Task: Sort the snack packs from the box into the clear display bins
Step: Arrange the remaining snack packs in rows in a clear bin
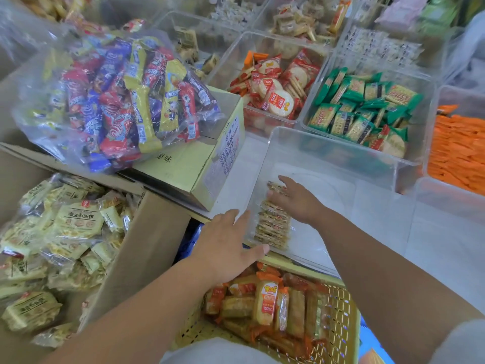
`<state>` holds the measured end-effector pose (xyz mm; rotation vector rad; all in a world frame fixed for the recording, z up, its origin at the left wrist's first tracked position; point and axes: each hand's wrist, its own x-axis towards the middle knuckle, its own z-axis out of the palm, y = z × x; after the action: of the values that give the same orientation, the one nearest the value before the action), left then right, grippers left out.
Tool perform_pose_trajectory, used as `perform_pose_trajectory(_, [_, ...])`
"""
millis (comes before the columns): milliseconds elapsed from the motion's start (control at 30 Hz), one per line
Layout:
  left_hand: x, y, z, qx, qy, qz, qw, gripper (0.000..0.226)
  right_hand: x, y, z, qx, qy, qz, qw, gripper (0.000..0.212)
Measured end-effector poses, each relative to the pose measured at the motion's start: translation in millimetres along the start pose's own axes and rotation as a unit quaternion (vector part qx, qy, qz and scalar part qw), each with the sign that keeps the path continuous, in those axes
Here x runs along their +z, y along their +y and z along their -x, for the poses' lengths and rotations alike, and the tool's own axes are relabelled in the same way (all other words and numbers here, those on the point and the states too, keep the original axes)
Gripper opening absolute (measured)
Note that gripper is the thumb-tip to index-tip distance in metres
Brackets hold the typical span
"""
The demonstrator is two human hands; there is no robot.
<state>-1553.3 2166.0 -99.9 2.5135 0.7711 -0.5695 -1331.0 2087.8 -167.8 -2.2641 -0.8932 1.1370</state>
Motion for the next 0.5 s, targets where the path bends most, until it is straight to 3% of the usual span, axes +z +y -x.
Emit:
perform_pose_trajectory(133, [-7.9,-13.8,46.9,0.049,0.071,0.037,0.996,0.086,7.2,-21.2,32.1,0.011,0.083,0.005,0.996,0.071])
perform_pose_trajectory(267, [-16.6,-52.6,113.2,0.071,0.183,0.103,0.975,0.071,28.0,-54.7,63.8,-0.001,0.169,-0.132,0.977,0.059])
perform_pose_trajectory(400, [-16.7,-115.8,177.7,-0.022,0.276,0.157,0.948,0.055,73.9,-108.3,92.1,-0.096,0.237,-0.074,0.964,0.049])
perform_pose_trajectory(500, [-11.6,-176.8,212.2,-0.119,0.284,0.176,0.935,0.051,127.5,-162.5,124.7,-0.216,0.178,-0.005,0.96,0.048])
